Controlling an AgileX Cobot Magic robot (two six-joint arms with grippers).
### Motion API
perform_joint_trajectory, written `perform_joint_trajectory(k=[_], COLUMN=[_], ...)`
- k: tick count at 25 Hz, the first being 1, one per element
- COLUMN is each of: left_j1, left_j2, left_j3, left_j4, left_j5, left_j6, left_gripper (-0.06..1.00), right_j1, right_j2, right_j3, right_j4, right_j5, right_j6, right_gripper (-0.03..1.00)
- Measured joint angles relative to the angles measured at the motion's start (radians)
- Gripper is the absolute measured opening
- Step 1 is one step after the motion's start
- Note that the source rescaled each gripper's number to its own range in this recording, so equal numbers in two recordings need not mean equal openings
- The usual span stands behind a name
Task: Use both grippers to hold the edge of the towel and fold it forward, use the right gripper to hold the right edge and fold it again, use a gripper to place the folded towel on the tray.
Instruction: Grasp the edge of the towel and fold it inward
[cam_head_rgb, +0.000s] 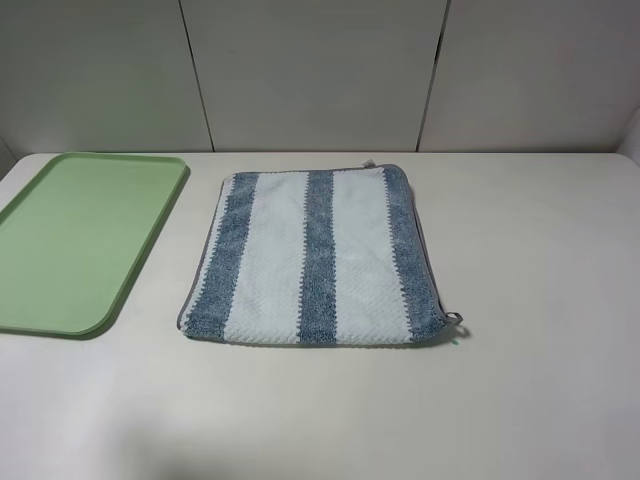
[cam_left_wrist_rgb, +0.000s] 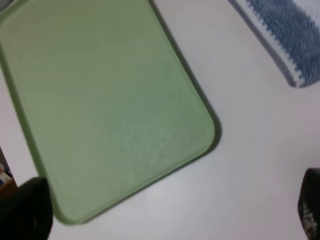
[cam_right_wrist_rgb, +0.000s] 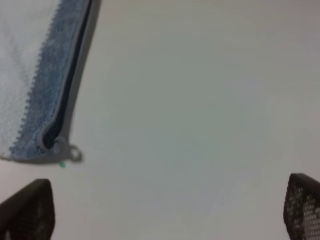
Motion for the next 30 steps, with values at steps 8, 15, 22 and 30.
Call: perform_joint_trajectory(k=[8,15,22,30], left_j1=[-0.267,-0.324,-0.324,-0.324], left_j2=[0.152,0.242,0.338,0.483], left_j3=[0.0,0.0,0.0,0.0], left_j4=[0.087,0.079,0.01,-0.056], left_j5=[-0.013,-0.066,-0.1,-0.115], left_j6=[-0.003,0.008,0.122,0.263], left_gripper=[0.97,0.96,0.96,0.95], right_j1=[0.199,0.333,0.421,0.473], right_j2=[0.2,0.349,0.452,0.532], right_j3=[-0.072,-0.078,-0.078,-0.08], right_j4=[-0.068,-0.068,-0.066,-0.054], right_j5=[-0.03,-0.063,-0.101,-0.181], right_j6=[-0.028,-0.148,-0.264,-0.403], right_gripper=[1.0,1.0,1.0,1.0])
